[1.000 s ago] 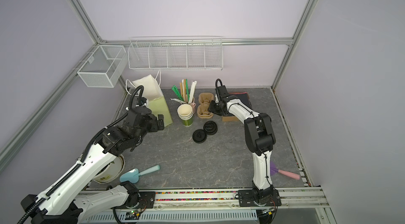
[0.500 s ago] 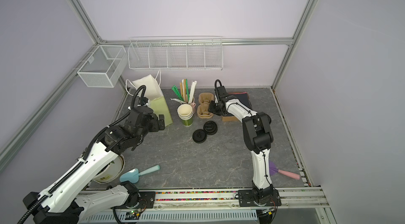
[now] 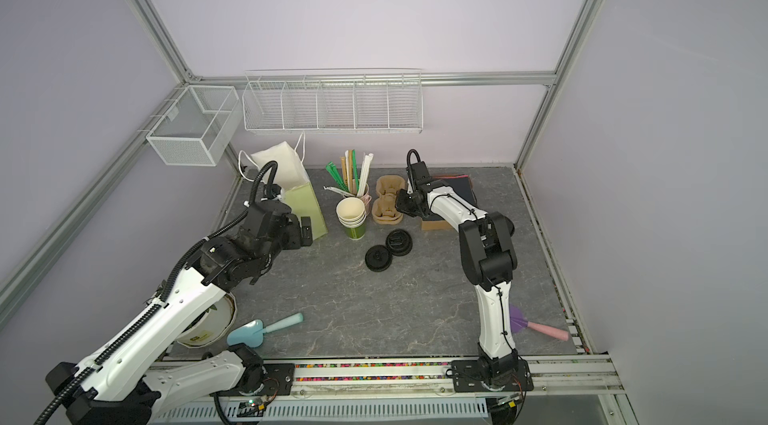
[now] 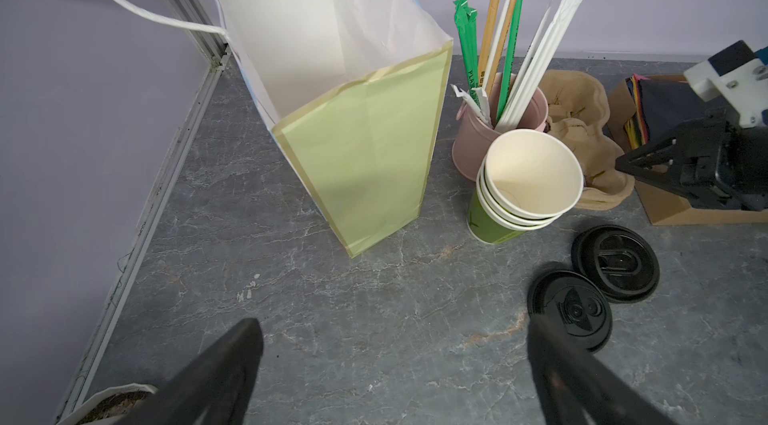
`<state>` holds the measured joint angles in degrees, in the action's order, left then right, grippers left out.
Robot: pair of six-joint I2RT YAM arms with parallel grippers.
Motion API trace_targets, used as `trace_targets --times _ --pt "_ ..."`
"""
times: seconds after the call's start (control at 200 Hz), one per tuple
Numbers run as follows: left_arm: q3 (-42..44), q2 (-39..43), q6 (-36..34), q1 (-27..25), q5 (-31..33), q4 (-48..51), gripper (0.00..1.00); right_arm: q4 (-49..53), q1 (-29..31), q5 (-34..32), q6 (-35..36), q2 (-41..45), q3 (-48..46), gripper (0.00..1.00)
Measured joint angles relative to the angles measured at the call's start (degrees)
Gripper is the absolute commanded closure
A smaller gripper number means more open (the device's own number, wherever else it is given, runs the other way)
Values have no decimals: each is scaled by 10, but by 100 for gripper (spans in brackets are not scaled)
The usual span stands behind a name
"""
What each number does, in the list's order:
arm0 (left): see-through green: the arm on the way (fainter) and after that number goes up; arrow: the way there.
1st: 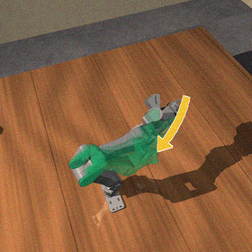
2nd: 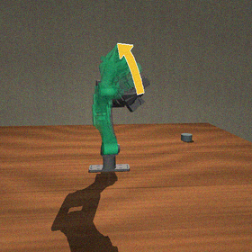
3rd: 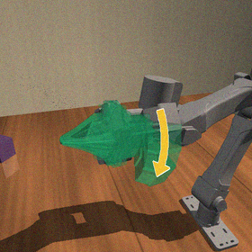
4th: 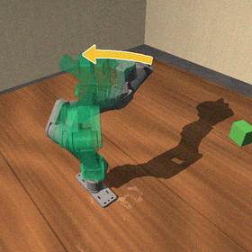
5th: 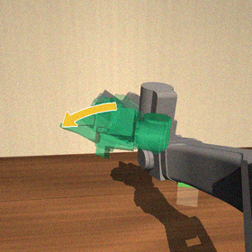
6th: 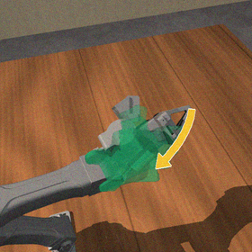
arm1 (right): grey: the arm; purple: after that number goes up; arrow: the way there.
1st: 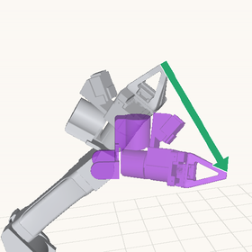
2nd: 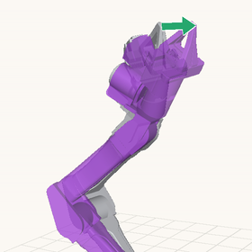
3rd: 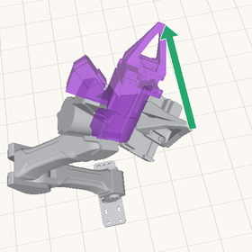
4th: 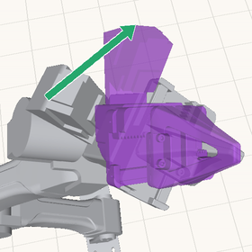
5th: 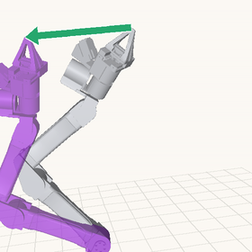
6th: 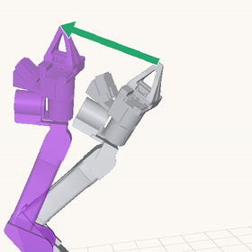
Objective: Pack the takeout coffee
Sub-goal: 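Grasp the edge of the top pulp cup carrier with the right gripper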
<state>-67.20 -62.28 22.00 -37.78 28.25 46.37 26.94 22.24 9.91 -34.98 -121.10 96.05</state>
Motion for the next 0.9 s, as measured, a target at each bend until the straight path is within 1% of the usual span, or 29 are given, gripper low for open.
trace_targets --times 0.145,0.29,0.47,0.655,0.9 --pt "0 -2 0 3 0 0 1 0 0 0 0 0 4 77" --pt "0 -5 0 3 0 0 1 -1 0 3 0 0 4 82" --pt "0 -5 0 5 0 0 1 -10 0 10 0 0 4 82" --pt "0 -6 0 5 -1 0 1 -37 -1 27 -4 0 -2 80" --pt "0 -6 0 7 -2 0 1 -58 -9 45 -19 0 -13 73"
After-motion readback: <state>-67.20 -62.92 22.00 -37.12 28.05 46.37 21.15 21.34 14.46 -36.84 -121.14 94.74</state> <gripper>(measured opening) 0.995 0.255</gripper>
